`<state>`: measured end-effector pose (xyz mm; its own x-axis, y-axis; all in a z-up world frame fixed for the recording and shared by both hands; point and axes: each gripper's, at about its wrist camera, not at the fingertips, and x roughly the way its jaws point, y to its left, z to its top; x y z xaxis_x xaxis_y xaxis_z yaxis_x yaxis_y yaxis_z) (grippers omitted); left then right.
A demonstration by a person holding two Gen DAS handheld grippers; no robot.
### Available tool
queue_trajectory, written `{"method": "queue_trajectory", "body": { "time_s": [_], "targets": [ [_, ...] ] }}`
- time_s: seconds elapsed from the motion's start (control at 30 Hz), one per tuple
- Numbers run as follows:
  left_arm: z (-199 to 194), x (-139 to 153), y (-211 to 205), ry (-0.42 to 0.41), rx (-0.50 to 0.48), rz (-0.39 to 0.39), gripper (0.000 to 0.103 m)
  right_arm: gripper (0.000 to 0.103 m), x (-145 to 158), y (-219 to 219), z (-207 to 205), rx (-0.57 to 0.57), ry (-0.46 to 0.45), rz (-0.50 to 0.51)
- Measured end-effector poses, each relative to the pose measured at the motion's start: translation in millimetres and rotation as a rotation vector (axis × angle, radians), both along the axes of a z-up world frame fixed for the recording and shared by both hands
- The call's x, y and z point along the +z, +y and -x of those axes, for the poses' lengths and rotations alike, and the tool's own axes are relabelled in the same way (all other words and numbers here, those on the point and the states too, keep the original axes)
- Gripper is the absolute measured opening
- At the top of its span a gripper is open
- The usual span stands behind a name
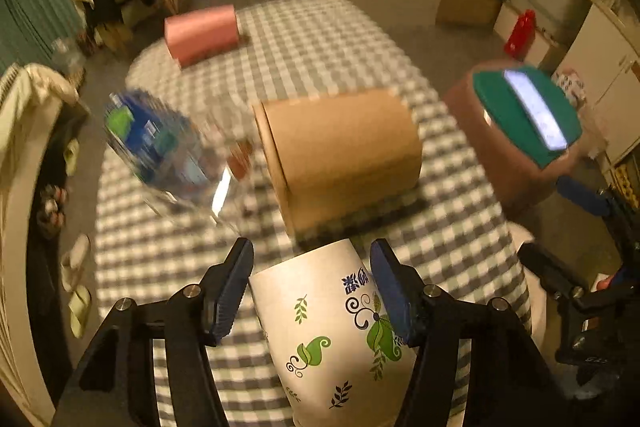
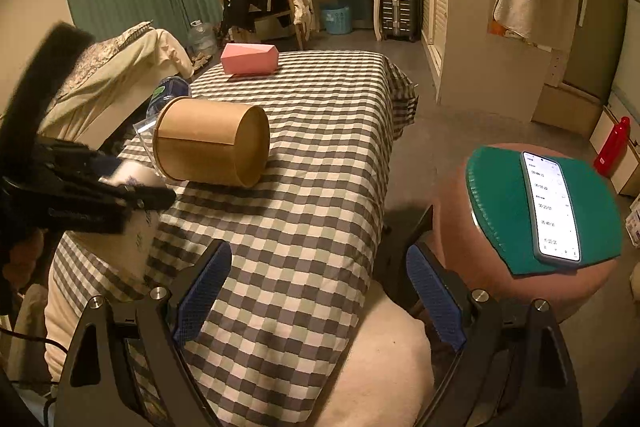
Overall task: Flip cup upside down
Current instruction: 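Pass the white cup from the right gripper into the left gripper, then lower the white cup with the left gripper and set it on the table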
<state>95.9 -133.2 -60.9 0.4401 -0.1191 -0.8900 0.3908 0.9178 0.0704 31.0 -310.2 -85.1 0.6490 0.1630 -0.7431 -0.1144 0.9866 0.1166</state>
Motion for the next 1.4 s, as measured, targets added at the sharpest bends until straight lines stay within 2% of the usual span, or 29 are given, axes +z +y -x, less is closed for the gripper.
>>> {"method": "queue_trajectory", "body": {
  "time_s": [0.07, 0.17, 0.2, 0.3, 0.47, 0.67, 0.8, 0.93, 1.13, 1.4],
  "targets": [
    [7, 10, 2, -0.084, 0.009, -0.001, 0.062, 0.09, 1, 1, 1, -0.006, -0.003, -0.003],
    [26, 16, -1, -0.291, 0.018, -0.054, 0.062, 0.09, 3, 4, 3, -0.015, -0.011, 0.007],
    [27, 14, -1, -0.333, 0.019, -0.063, 0.062, 0.09, 3, 5, 3, -0.016, -0.011, 0.01],
    [29, 8, -4, -0.385, 0.031, -0.076, 0.062, 0.09, 4, 9, 4, -0.014, -0.008, 0.02],
    [29, -3, 1, -0.389, 0.028, -0.035, 0.062, 0.09, 4, 17, 6, -0.011, -0.007, 0.037],
    [40, -19, -1, -0.424, -0.005, -0.043, 0.062, 0.09, 2, 19, 6, -0.024, 0.005, 0.051],
    [53, -18, 0, -0.443, -0.029, -0.029, 0.062, 0.09, 3, 20, 7, -0.027, 0.005, 0.06],
    [71, -14, -2, -0.464, -0.081, -0.05, 0.063, 0.09, 4, 22, 6, -0.03, 0.006, 0.064],
    [92, -7, 0, -0.429, -0.129, -0.042, 0.065, 0.09, 7, 20, 9, -0.035, 0.0, 0.066],
    [117, -2, 3, -0.365, -0.143, 0.014, 0.07, 0.09, 13, 18, 17, -0.045, -0.009, 0.067]
  ]
}}
